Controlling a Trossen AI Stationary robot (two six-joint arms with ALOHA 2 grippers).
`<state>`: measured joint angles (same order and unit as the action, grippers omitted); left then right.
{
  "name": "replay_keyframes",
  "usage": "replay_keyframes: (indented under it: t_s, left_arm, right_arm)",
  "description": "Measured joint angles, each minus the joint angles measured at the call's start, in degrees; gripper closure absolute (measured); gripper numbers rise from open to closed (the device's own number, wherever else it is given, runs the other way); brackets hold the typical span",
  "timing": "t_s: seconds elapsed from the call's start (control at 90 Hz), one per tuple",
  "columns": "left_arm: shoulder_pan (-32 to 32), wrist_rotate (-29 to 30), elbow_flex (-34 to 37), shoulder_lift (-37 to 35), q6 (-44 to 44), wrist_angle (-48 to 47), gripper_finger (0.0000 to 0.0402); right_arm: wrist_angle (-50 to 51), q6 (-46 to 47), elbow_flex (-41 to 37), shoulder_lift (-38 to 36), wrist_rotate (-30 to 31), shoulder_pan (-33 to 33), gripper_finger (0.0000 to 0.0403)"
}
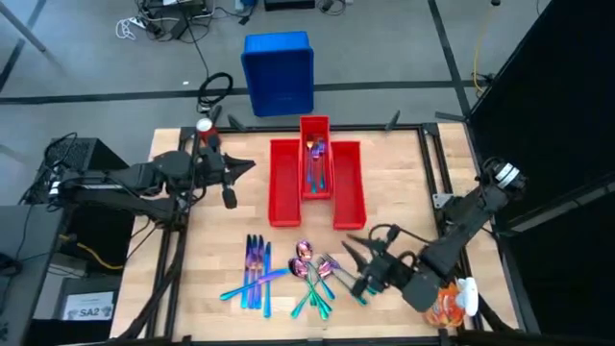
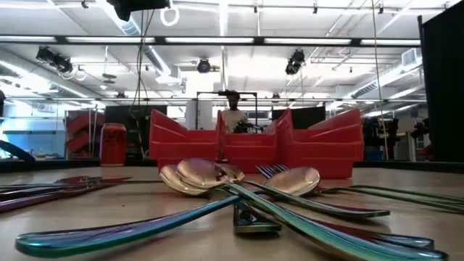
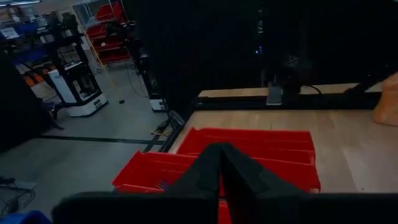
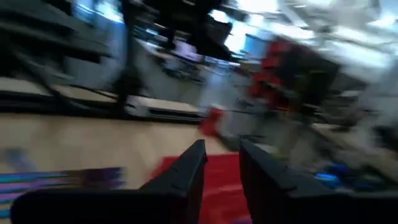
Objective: Sort silverware
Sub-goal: Put the iridescent fork into the middle orange bin
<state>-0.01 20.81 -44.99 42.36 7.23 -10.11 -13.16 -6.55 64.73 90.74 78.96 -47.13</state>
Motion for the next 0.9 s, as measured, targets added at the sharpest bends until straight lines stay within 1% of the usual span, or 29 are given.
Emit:
replay_keyframes:
  t_s: [0.089, 0.167, 0.211, 0.289, 0.333, 0.367, 0.4, 0.467, 0.567, 0.622, 0.778, 0.9]
  left_arm:
    - [0.0, 0.0, 0.0, -0.01, -0.01, 0.0, 0.0401]
    - [-0.02, -0.01, 0.0, -0.01, 0.01, 0.0, 0.0401]
    - [-0.01, -0.01, 0.0, 0.01, -0.01, -0.02, 0.0401]
    - [0.0, 0.01, 0.0, -0.01, -0.01, 0.01, 0.0402]
    - [0.0, -0.01, 0.0, 0.01, -0.01, 0.0, 0.0401]
    - [-0.01, -0.01, 0.0, -0.01, -0.01, -0.02, 0.0401]
    - [-0.02, 0.0, 0.0, 0.0, -0.01, 0.0, 0.0401]
    - [-0.02, 0.01, 0.0, 0.01, 0.0, 0.06, 0.0401]
    - [-0.02, 0.01, 0.0, -0.01, -0.01, 0.34, 0.0402]
    - [-0.03, -0.01, 0.0, -0.01, -0.01, 0.34, 0.0402]
    - [-0.04, -0.01, 0.0, -0.01, 0.01, 0.39, 0.0401]
    - [-0.04, -0.01, 0.0, -0.01, -0.01, 0.42, 0.0402]
  right_arm:
    - [2.17, 8.66, 0.0, 0.0, -8.0, -0.85, 0.0317]
    - [7.52, 19.64, 0.04, 0.0, -17.2, 0.37, 0.0314]
    - [12.24, 27.33, 0.04, 0.0, -23.89, 1.87, 0.0314]
    - [20.88, 42.15, 0.04, 0.02, -38.19, 5.6, 0.0315]
    - [25.37, 48.6, 0.04, 0.05, -45.45, 7.88, 0.0316]
    - [28.29, 52.15, 0.04, 0.55, -49.67, 9.35, 0.0317]
    - [30.44, 54.45, 0.04, 1.1, -52.43, 10.61, 0.0318]
    - [33.73, 55.93, -0.04, 2.35, -54.46, 12.2, 0.0319]
    - [34.2, 56.64, -0.01, 3.54, -59.72, 13.98, 0.0321]
    - [34.1, 56.43, 0.04, 4.62, -61.68, 14.68, 0.0321]
    - [34.73, 57.11, 0.02, 7.62, -65.28, 15.53, 0.0321]
    - [36.46, 60.26, 0.11, 9.5, -65.57, 15.49, 0.0328]
